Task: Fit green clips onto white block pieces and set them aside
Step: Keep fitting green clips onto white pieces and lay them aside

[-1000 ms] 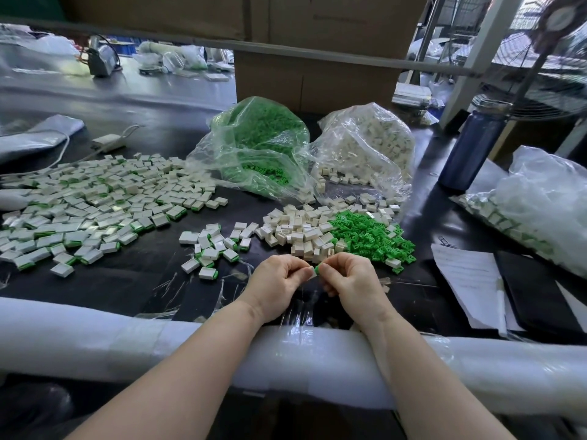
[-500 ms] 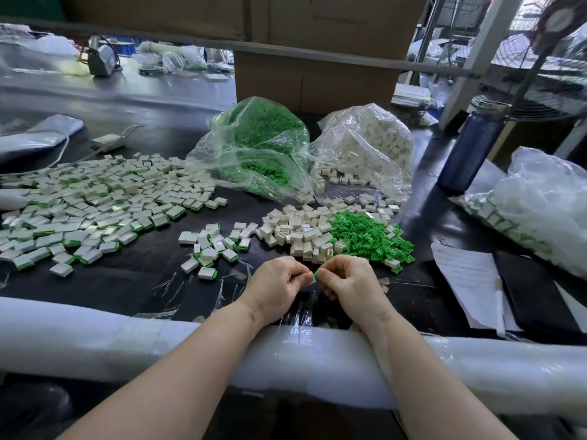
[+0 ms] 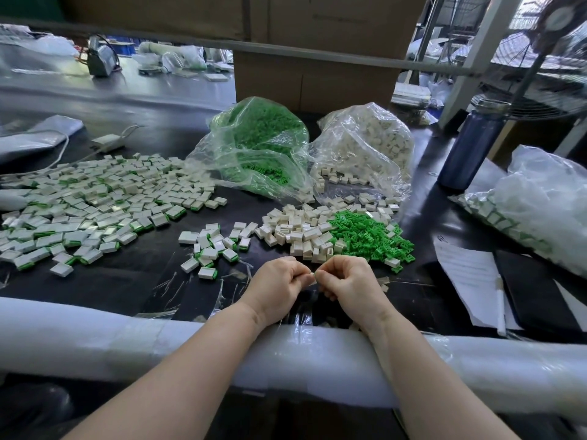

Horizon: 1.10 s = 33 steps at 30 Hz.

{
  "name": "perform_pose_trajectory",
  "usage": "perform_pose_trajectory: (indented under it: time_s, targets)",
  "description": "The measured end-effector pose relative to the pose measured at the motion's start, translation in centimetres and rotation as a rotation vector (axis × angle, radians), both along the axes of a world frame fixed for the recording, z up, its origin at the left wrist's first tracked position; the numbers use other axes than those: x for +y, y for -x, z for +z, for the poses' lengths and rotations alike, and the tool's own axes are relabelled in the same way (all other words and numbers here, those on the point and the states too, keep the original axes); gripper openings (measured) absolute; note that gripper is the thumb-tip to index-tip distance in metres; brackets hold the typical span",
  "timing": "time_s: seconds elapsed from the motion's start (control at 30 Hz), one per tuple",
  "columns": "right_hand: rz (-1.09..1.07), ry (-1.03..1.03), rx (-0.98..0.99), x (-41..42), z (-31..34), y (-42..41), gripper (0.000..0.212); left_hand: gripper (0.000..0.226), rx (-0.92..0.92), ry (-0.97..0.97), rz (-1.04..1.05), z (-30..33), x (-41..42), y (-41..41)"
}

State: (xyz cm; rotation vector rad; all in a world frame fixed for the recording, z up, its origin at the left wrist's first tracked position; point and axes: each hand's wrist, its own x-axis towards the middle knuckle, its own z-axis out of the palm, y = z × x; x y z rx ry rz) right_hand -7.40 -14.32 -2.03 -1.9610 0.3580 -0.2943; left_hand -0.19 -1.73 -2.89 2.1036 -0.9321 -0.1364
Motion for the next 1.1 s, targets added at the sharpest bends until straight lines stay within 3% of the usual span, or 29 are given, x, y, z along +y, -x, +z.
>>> perform_pose_trajectory:
  time_s: [0.3,0.63,0.73,0.87,1.1]
  targets:
    - [-0.077,-0.269,-0.177,0.0,-0.1,0.0,0.015,0.015,0.223,0.183,0.03,0.3,-0.1,0.2]
    - [-0.016,-0.318,-0.211,-0.2,-0.3,-0.2,0.01,0.021,0.382,0.289,0.017,0.7,0.0,0.2]
    - [0.029,-0.259,-0.145,-0.2,-0.4,-0.3,0.008,0.018,0.361,0.314,0.005,0.8,-0.1,0.2]
    - [0.141,-0.162,-0.086,-0.1,-0.2,-0.3,0.024,0.012,0.345,0.283,-0.043,1.0,-0.1,0.4]
    - [0.154,-0.276,-0.091,-0.3,-0.3,-0.2,0.018,0.018,0.284,0.232,-0.098,1.1,-0.1,0.6]
